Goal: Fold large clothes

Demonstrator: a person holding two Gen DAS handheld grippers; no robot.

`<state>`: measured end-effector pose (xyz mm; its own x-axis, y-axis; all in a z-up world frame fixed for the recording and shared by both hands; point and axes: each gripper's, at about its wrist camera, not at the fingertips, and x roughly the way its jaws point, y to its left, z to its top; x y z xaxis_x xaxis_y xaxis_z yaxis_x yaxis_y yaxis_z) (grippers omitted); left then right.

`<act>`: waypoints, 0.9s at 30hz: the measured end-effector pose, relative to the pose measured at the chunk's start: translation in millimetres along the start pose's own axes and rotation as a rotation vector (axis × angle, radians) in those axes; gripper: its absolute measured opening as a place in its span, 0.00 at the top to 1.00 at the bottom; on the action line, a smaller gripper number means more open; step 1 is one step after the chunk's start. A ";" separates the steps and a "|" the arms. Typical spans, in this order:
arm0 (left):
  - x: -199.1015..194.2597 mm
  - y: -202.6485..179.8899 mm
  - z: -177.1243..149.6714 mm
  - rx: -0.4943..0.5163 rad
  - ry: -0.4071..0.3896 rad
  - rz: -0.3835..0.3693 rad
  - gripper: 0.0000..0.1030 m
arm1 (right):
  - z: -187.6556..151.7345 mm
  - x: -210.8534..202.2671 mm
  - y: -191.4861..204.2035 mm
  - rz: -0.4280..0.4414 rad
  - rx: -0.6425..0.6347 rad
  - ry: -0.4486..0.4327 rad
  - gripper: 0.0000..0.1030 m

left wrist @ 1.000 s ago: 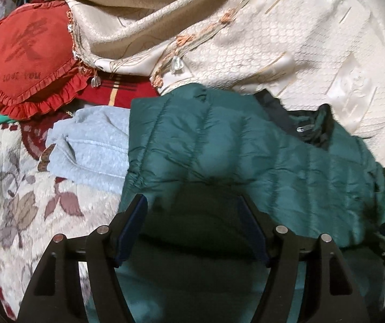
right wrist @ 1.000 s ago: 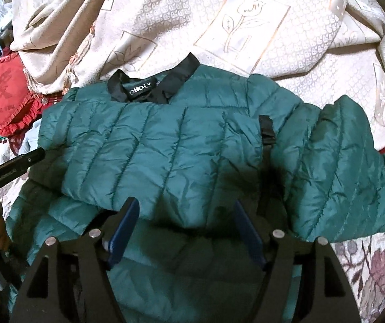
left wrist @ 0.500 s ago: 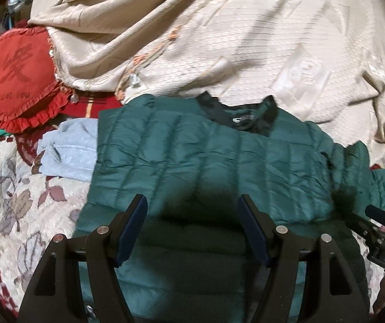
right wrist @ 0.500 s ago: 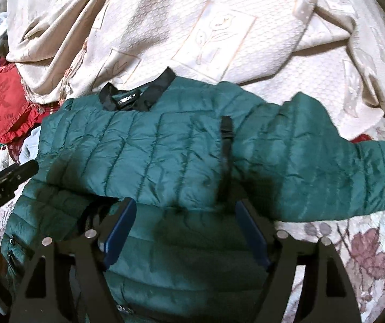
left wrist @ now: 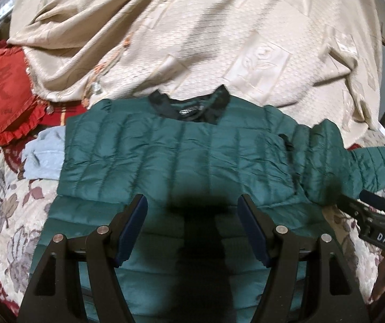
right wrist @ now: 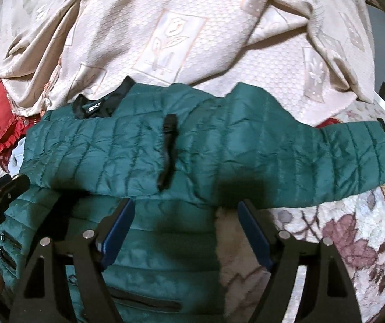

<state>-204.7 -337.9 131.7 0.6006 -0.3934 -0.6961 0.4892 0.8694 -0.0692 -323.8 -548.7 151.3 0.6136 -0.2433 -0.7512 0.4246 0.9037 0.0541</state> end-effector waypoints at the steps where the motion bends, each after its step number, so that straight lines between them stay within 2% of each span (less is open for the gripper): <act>1: -0.3 -5.0 0.0 0.008 -0.002 -0.006 0.49 | 0.0 -0.8 -5.3 -0.004 0.006 -0.002 0.20; 10: 3.8 -32.3 -2.4 0.016 0.000 -0.067 0.49 | 4.2 -4.7 -61.5 -0.072 0.063 -0.012 0.19; 22: 21.7 -41.5 -4.9 0.000 0.044 -0.068 0.49 | 9.1 7.6 -130.8 -0.149 0.128 -0.002 0.19; 27: 22.9 -41.9 -6.9 0.018 0.040 -0.057 0.49 | 9.2 11.8 -153.9 -0.179 0.146 0.003 0.19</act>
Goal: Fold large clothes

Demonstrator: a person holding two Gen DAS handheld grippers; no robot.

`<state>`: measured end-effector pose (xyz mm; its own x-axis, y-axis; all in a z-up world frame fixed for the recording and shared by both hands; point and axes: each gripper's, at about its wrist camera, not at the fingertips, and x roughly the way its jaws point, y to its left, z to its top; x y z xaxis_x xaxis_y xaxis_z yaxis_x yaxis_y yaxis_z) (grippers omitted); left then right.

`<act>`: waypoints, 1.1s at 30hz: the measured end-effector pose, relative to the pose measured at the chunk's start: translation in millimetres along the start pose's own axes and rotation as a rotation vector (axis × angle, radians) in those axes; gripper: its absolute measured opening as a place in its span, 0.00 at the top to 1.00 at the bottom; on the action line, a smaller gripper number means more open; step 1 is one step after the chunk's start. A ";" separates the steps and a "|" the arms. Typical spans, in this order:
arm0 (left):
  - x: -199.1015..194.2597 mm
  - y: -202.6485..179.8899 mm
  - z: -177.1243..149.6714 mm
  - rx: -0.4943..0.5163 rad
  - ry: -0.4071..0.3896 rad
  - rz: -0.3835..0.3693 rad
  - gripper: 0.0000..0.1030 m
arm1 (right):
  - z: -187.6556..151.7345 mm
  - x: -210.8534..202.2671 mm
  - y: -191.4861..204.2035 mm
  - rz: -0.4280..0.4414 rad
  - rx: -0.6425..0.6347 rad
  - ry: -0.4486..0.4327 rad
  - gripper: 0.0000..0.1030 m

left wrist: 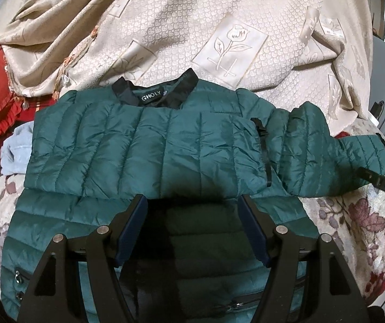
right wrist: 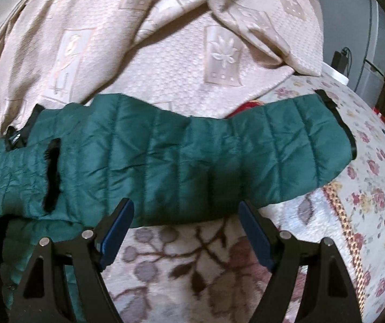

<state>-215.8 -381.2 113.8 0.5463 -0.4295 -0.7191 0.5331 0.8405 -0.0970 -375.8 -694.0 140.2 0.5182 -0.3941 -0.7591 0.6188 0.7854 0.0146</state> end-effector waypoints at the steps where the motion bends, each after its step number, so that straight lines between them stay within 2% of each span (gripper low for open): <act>1: -0.1 1.1 0.1 -0.001 0.000 0.000 0.49 | 1.0 0.9 -5.0 -0.009 0.004 -0.001 0.19; 8: 3.7 13.1 -1.7 -0.031 0.017 0.000 0.49 | 15.5 -2.1 -46.0 -0.113 0.041 -0.039 0.19; 11: 8.0 17.8 -4.5 -0.046 0.034 -0.001 0.49 | 26.2 -9.4 -68.8 -0.175 0.075 -0.062 0.14; 20: 9.9 19.8 -7.9 -0.047 0.041 -0.010 0.49 | 48.0 -24.3 -123.6 -0.269 0.173 -0.101 0.09; 28: 12.6 31.2 -10.1 -0.059 0.056 0.009 0.49 | 57.9 10.1 -163.9 -0.298 0.311 -0.038 0.09; 30: 14.5 36.1 -10.5 -0.070 0.060 0.016 0.49 | 56.8 17.7 -167.9 -0.259 0.330 -0.021 0.19; 32: 16.1 40.7 -11.5 -0.085 0.066 0.019 0.49 | 55.7 19.3 -164.6 -0.215 0.323 -0.030 0.54; 33: 16.5 42.3 -11.9 -0.091 0.069 0.019 0.49 | 55.6 19.9 -161.1 -0.204 0.308 -0.033 0.60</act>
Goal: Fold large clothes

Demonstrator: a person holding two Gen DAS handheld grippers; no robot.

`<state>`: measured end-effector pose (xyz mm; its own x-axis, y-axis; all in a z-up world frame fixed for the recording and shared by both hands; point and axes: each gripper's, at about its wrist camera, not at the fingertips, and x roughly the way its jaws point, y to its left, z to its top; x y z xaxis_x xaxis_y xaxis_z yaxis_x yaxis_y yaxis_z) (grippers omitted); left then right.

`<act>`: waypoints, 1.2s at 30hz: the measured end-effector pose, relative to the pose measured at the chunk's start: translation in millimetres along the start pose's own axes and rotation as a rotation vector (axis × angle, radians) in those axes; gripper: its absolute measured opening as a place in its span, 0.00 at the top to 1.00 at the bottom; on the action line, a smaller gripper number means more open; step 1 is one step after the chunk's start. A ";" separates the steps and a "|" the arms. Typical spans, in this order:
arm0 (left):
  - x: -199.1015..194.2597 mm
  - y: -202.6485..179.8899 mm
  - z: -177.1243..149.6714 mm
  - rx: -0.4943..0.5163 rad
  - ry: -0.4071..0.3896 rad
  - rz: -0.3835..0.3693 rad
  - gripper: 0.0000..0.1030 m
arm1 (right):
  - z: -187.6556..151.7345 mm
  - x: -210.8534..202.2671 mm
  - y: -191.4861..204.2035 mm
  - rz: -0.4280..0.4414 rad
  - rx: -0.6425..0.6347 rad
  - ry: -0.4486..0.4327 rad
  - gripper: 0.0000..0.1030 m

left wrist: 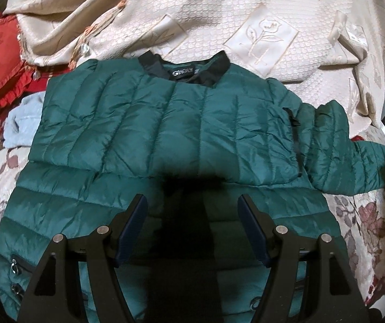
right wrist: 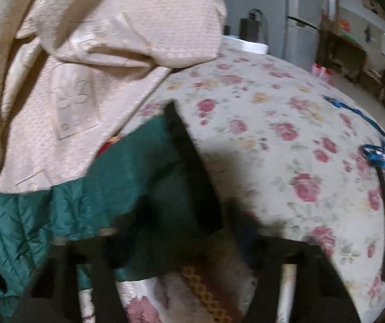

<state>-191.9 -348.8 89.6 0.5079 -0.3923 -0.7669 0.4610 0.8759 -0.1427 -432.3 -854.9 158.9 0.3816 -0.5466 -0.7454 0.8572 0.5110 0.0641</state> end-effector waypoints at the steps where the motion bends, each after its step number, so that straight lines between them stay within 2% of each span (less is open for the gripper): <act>1: 0.1 1.2 -0.3 -0.004 0.003 -0.001 0.49 | -1.4 -1.9 4.3 -0.002 -0.020 -0.006 0.68; 2: -0.4 2.6 -0.7 -0.006 0.003 -0.003 0.49 | -2.4 -6.3 8.6 -0.002 -0.038 -0.019 0.77; 5: -4.2 5.0 -1.9 -0.001 -0.009 0.000 0.49 | -1.4 -26.7 19.8 0.030 -0.065 -0.052 0.81; 11: -9.4 11.3 -3.6 -0.013 -0.009 -0.014 0.49 | 5.9 -96.5 65.6 0.143 -0.156 -0.169 0.83; 14: -12.4 13.8 -6.4 -0.011 -0.005 -0.020 0.49 | 5.6 -119.7 90.5 0.214 -0.192 -0.187 0.83; 18: -17.9 19.6 -8.5 -0.009 -0.011 -0.017 0.49 | -7.3 -131.6 123.6 0.295 -0.236 -0.168 0.83; 25: -27.1 40.6 -6.1 -0.053 -0.029 -0.010 0.49 | -53.7 -132.4 191.2 0.407 -0.362 -0.122 0.86; 30: -33.1 54.5 -6.9 -0.064 -0.042 0.007 0.49 | -73.7 -137.1 233.1 0.460 -0.417 -0.102 0.87; 33: -35.0 63.8 -8.0 -0.075 -0.042 0.020 0.49 | -83.4 -139.7 257.3 0.489 -0.449 -0.089 0.94; 36: -36.1 74.1 -9.1 -0.093 -0.040 0.031 0.49 | -93.7 -143.5 282.7 0.515 -0.483 -0.080 0.94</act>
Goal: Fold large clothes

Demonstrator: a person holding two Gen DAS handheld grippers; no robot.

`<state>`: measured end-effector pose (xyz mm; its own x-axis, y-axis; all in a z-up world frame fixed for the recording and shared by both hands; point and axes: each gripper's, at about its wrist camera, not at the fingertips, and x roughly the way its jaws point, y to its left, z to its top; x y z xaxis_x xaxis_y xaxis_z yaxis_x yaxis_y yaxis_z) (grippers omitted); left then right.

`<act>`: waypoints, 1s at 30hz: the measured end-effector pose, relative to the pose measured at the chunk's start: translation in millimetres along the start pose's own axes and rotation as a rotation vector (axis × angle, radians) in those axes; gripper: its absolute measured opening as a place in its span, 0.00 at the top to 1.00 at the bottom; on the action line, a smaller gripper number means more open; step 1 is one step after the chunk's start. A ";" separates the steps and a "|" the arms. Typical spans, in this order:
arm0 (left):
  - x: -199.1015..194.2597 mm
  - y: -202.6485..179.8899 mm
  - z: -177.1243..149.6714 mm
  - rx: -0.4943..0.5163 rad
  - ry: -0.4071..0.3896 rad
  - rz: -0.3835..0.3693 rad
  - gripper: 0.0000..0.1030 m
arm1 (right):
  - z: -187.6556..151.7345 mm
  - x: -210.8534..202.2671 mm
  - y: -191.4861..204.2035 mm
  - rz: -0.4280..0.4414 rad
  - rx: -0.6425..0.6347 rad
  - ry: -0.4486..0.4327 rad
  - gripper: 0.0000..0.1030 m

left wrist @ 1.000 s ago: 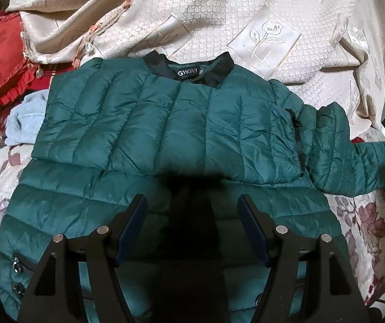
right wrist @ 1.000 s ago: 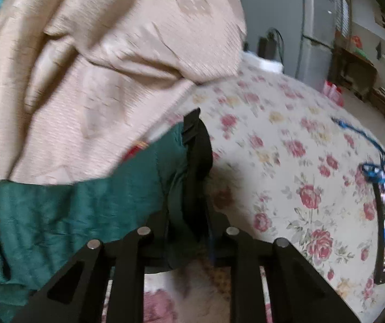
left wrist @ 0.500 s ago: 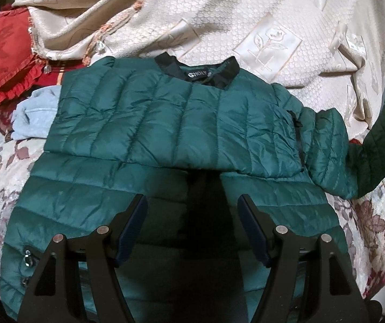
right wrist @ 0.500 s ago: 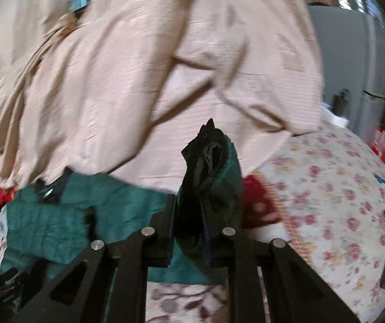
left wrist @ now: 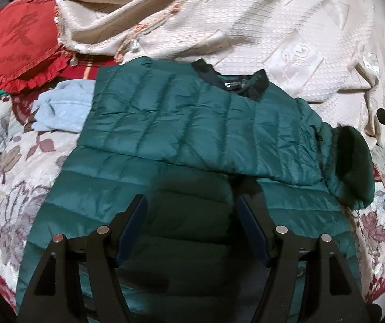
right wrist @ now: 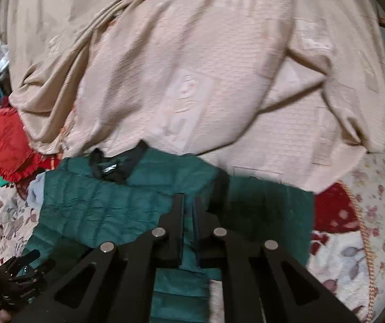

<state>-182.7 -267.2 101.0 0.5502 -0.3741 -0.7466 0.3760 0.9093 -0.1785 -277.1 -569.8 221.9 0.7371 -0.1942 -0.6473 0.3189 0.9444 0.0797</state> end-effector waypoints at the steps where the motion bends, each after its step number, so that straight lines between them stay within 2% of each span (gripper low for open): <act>1: -0.4 4.1 0.0 -0.007 0.001 0.002 0.49 | 0.7 4.1 9.1 0.000 -0.016 0.004 0.94; 5: -2.1 17.1 -0.4 -0.019 0.005 0.013 0.49 | 2.1 16.2 29.4 0.017 -0.040 0.021 0.94; 7: -3.1 22.4 -0.7 -0.023 -0.001 0.020 0.49 | 3.0 18.0 27.8 0.024 -0.025 0.029 0.94; 9: -2.6 26.2 -1.0 -0.036 -0.001 0.019 0.49 | 2.7 16.9 16.8 0.037 0.015 0.033 0.89; 10: -1.6 28.1 -1.4 -0.046 0.002 0.015 0.49 | 1.4 16.4 11.2 0.034 0.030 0.039 0.77; 11: -0.4 29.1 -1.7 -0.053 0.006 0.012 0.49 | 0.2 15.7 4.8 0.021 0.043 0.046 0.57; 13: 1.8 28.9 -3.1 -0.059 0.012 0.007 0.49 | -4.7 12.8 -12.7 -0.020 0.078 0.057 0.37; 19: 6.8 19.7 -9.3 -0.030 0.027 0.002 0.49 | -28.2 21.2 -51.7 -0.089 0.142 0.123 0.35; 21: 8.9 18.6 -9.7 -0.029 0.032 0.007 0.49 | -38.8 26.8 -58.0 -0.081 0.152 0.155 0.29; 23: 11.8 18.7 -9.7 -0.039 0.044 0.003 0.49 | -49.6 39.4 -57.6 -0.086 0.149 0.191 0.17; 26: 11.7 17.5 -10.9 -0.033 0.046 0.006 0.49 | -66.5 65.6 -53.9 -0.123 0.132 0.241 0.17; 28: 10.6 16.9 -11.0 -0.021 0.044 0.013 0.49 | -76.2 86.3 -58.3 -0.184 0.146 0.259 0.17; 30: 8.8 19.5 -10.3 -0.018 0.040 0.017 0.49 | -81.7 96.1 -67.4 -0.208 0.186 0.256 0.27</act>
<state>-178.2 -250.9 84.4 0.5259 -0.3515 -0.7745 0.3531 0.9187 -0.1772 -276.4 -630.5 92.3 0.4799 -0.2815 -0.8309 0.5657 0.8232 0.0478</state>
